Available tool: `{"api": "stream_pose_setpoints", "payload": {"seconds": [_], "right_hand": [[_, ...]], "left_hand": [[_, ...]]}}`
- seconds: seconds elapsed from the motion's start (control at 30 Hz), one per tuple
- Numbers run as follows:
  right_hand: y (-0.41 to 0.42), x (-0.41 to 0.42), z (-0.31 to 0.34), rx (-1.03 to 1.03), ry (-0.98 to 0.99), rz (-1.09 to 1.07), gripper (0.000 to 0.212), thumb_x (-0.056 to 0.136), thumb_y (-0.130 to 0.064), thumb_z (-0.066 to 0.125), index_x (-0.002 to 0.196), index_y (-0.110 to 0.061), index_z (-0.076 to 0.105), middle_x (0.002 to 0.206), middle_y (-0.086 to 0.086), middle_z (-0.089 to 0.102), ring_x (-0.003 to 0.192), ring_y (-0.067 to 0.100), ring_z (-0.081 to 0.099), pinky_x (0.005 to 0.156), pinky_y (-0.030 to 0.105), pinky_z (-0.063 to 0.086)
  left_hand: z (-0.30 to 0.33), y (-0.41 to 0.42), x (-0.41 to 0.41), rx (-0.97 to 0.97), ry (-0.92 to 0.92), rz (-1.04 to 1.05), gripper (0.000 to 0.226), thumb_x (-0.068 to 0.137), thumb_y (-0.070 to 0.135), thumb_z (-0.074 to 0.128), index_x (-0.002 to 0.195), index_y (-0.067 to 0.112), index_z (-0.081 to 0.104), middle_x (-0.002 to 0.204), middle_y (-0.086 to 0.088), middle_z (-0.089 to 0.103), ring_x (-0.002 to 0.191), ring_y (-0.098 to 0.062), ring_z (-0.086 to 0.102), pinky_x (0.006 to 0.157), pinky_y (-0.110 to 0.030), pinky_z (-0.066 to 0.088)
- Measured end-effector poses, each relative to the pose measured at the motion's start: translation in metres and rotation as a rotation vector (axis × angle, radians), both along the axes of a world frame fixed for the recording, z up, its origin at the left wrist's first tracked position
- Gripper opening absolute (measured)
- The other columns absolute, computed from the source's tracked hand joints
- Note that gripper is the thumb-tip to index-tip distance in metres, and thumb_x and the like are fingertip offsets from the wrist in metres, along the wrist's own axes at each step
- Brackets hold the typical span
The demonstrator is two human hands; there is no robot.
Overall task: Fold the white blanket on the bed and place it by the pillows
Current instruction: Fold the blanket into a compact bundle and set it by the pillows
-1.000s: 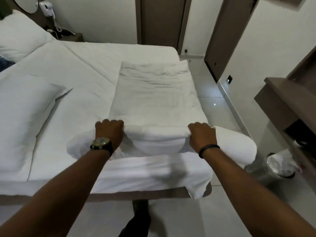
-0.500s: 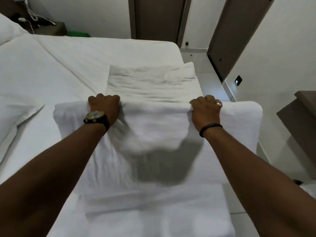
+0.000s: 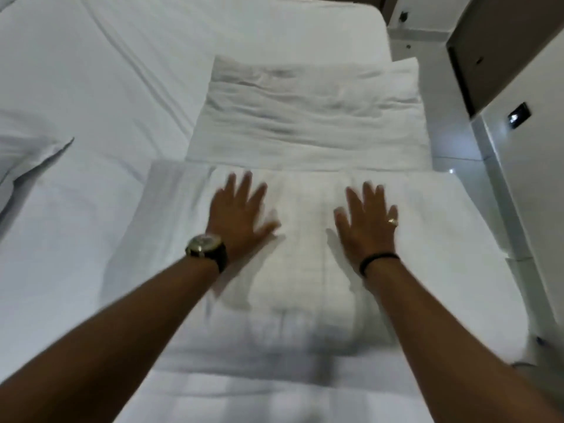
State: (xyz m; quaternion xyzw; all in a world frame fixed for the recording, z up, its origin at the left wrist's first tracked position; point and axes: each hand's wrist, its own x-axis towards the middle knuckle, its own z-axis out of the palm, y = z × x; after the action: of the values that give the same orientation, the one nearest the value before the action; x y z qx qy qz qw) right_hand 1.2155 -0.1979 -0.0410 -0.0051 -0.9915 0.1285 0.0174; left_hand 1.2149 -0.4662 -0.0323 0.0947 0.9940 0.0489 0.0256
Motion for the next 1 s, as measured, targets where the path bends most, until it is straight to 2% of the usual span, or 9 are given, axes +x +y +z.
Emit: {"api": "stream_pose_setpoints", "payload": {"seconds": [0.1, 0.27, 0.4, 0.5, 0.6, 0.73, 0.8, 0.87, 1.0], "right_hand": [[-0.021, 0.028, -0.033, 0.098, -0.007, 0.139, 0.065, 0.091, -0.056, 0.029, 0.142, -0.020, 0.046, 0.154, 0.014, 0.034, 0.143, 0.037, 0.025, 0.110, 0.066, 0.009], [-0.022, 0.031, -0.046, 0.201, -0.121, 0.204, 0.075, 0.087, -0.069, 0.014, 0.150, -0.031, 0.028, 0.162, 0.001, 0.012, 0.149, 0.026, 0.001, 0.112, 0.063, -0.010], [0.083, 0.015, -0.043, 0.358, -0.160, -0.069, 0.093, 0.081, -0.079, 0.001, 0.152, -0.024, 0.024, 0.162, 0.007, 0.008, 0.149, 0.030, 0.004, 0.116, 0.056, -0.005], [0.104, 0.010, -0.030, 0.419, -0.215, -0.068, 0.092, 0.082, -0.079, 0.008, 0.152, -0.021, 0.024, 0.162, 0.012, 0.010, 0.148, 0.032, 0.003, 0.115, 0.056, -0.008], [0.091, -0.012, -0.021, 0.415, -0.180, -0.032, 0.085, 0.086, -0.076, 0.023, 0.153, -0.024, 0.020, 0.162, 0.010, 0.006, 0.148, 0.033, -0.004, 0.109, 0.064, -0.014], [0.097, -0.075, -0.008, 0.387, -0.192, 0.054, 0.077, 0.090, -0.072, 0.020, 0.154, -0.031, 0.007, 0.163, -0.001, -0.002, 0.148, 0.027, -0.012, 0.110, 0.067, -0.008], [0.102, -0.102, -0.004, 0.380, -0.214, -0.005, 0.080, 0.086, -0.077, 0.013, 0.151, -0.031, 0.020, 0.160, 0.001, 0.019, 0.149, 0.027, 0.002, 0.109, 0.068, -0.008], [0.109, -0.111, -0.003, 0.404, -0.229, -0.051, 0.085, 0.082, -0.081, 0.007, 0.128, -0.025, 0.052, 0.132, 0.006, 0.057, 0.134, 0.030, 0.036, 0.110, 0.068, 0.000], [0.126, -0.095, -0.009, 0.527, 0.051, 0.010, 0.072, 0.091, -0.072, 0.020, 0.093, -0.015, 0.065, 0.091, 0.011, 0.068, 0.100, 0.034, 0.055, 0.097, 0.052, 0.028]], "left_hand": [[-0.040, 0.015, 0.043, 0.026, -0.134, -0.059, 0.087, 0.084, 0.081, 0.014, 0.155, 0.032, 0.013, 0.164, -0.001, -0.003, 0.151, -0.025, -0.010, 0.120, -0.050, -0.002], [-0.055, -0.004, 0.038, -0.054, -0.066, -0.081, 0.089, 0.083, 0.083, 0.015, 0.155, 0.031, 0.014, 0.164, -0.001, 0.004, 0.151, -0.023, -0.004, 0.119, -0.053, -0.002], [-0.039, -0.085, 0.030, -0.193, -0.118, 0.307, 0.097, 0.076, 0.090, 0.011, 0.156, 0.034, 0.002, 0.164, 0.001, -0.009, 0.150, -0.024, -0.012, 0.114, -0.058, -0.010], [-0.027, -0.096, 0.026, -0.206, -0.217, 0.380, 0.102, 0.071, 0.094, 0.008, 0.154, 0.037, -0.008, 0.162, 0.002, -0.018, 0.148, -0.028, -0.019, 0.112, -0.061, -0.012], [-0.030, -0.057, 0.000, -0.171, -0.152, 0.204, 0.099, 0.072, 0.093, 0.007, 0.153, 0.039, -0.007, 0.163, 0.003, -0.016, 0.148, -0.030, -0.018, 0.113, -0.061, -0.013], [-0.029, 0.015, -0.070, -0.073, -0.176, -0.014, 0.098, 0.076, 0.089, 0.006, 0.155, 0.031, 0.003, 0.165, 0.000, -0.002, 0.151, -0.021, -0.009, 0.115, -0.060, -0.009], [-0.030, 0.054, -0.098, -0.074, -0.195, -0.022, 0.104, 0.072, 0.092, 0.009, 0.154, 0.029, 0.016, 0.163, -0.001, 0.016, 0.151, -0.021, 0.004, 0.116, -0.060, -0.008], [-0.030, 0.086, -0.114, -0.071, -0.191, -0.044, 0.107, 0.064, 0.097, 0.017, 0.139, 0.025, 0.042, 0.146, -0.005, 0.047, 0.140, -0.026, 0.033, 0.115, -0.059, 0.006], [-0.022, 0.116, -0.124, -0.030, -0.120, -0.057, 0.092, 0.058, 0.099, 0.031, 0.101, 0.022, 0.053, 0.109, -0.007, 0.067, 0.103, -0.031, 0.059, 0.090, -0.045, 0.036]]}}
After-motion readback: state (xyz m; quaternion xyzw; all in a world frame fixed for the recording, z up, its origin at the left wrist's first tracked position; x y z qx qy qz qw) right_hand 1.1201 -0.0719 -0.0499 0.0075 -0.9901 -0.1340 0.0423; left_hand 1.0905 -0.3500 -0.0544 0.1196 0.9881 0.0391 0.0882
